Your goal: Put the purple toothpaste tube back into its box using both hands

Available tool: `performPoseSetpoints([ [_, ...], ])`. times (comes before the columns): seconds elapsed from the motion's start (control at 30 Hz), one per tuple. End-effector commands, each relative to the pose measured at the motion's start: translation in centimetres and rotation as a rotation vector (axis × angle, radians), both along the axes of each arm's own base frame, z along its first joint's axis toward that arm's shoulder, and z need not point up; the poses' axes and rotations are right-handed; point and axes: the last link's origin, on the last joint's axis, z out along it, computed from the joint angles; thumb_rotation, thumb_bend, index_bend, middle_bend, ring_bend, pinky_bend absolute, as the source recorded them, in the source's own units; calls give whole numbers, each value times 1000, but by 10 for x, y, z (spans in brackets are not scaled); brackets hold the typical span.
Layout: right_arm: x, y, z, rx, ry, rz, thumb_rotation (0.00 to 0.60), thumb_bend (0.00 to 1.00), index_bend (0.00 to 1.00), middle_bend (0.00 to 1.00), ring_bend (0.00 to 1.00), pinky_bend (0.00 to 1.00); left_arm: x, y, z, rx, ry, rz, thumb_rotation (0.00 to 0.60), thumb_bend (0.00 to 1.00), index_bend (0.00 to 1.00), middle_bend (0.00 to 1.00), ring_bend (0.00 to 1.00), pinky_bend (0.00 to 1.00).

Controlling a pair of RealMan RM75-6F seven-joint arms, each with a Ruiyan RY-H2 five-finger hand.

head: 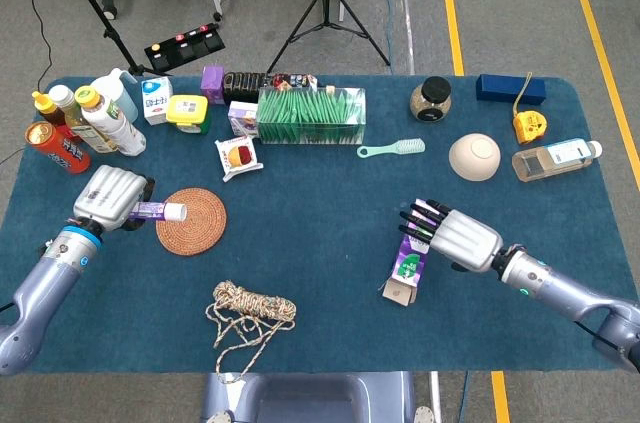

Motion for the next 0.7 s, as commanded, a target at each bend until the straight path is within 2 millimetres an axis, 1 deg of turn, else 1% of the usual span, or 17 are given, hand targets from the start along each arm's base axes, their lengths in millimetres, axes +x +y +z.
performPoseSetpoints([
  [0.03,5,-9,-9,5,61,38,548,0,67,44,23,149,-5,-2,0,1,-2,9,600,323,693,512,449,529],
  [0.17,9,-16,-13,5,95,53,556,0,67,52,28,160,-9,-2,1,4,0,17,600,322,693,512,449,529],
  [0.23,11,-19,-18,12,142,83,563,0,70,66,39,166,-13,-3,1,8,-3,25,600,321,693,512,449,529],
  [0.33,12,-21,-23,21,168,93,593,0,99,87,59,173,-14,-3,0,6,-8,26,600,320,693,512,449,529],
  [0.53,12,-23,-33,30,195,95,600,10,213,144,93,205,-16,-2,-4,-3,-12,27,600,320,693,512,449,529],
  [0.63,12,-23,-38,35,202,91,600,64,249,186,123,219,-17,-1,-5,-5,-12,30,600,321,693,512,449,529],
  [0.7,12,-23,-41,38,191,79,600,102,298,229,170,249,-18,-1,-5,-4,-12,31,600,320,693,512,449,529],
])
